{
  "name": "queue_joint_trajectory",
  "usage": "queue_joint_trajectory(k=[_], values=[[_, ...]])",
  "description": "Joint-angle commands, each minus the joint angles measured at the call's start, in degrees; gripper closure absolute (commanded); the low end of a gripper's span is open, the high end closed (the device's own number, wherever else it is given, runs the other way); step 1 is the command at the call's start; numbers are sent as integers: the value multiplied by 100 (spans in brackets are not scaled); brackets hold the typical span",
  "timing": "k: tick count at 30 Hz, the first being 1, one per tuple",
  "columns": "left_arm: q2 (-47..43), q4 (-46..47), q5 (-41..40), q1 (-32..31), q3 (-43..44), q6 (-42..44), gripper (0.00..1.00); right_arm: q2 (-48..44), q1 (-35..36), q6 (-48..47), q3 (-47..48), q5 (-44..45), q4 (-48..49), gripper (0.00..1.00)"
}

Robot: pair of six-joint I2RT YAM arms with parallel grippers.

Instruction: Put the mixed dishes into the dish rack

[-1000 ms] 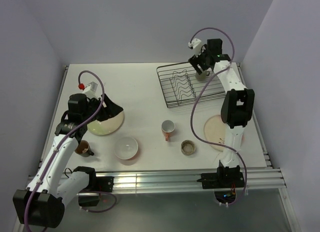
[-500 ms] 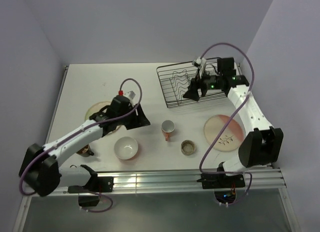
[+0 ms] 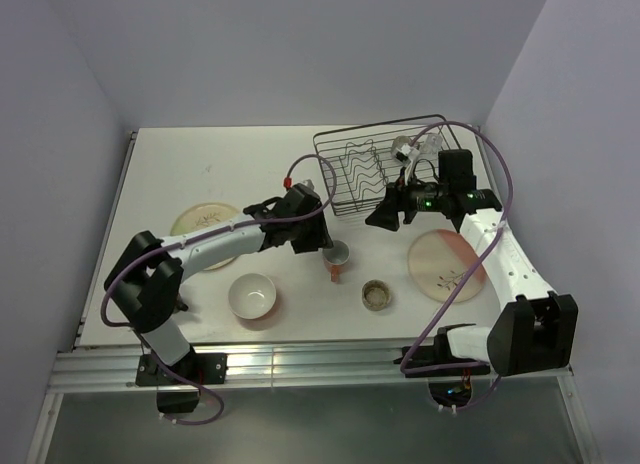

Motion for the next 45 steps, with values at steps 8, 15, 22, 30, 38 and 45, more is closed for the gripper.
queue_joint_trajectory(k=[8,15,22,30,38,45], values=[[511,-754,-767,-355,765,23,64,28,-25,176,20,-138,374,28],[766,-1186,-1497,-628,1135,199,89,2,-33,193,-15,-139,374,28],[257,-607,-1331,-575,855,287,100,-68,-60,307,-60,-103,400,28],[-1298,1989,609,416,-972,-108,100,89,-148,1457,-16,-252,988,27],[-2476,5026,2255,1244,-2450,-302,100,371,-157,7069,-1174,-394,5906,16],[-2908,6609,1940,1367,-2705,-267,100,696,308,8859,-1176,265,7151,7]])
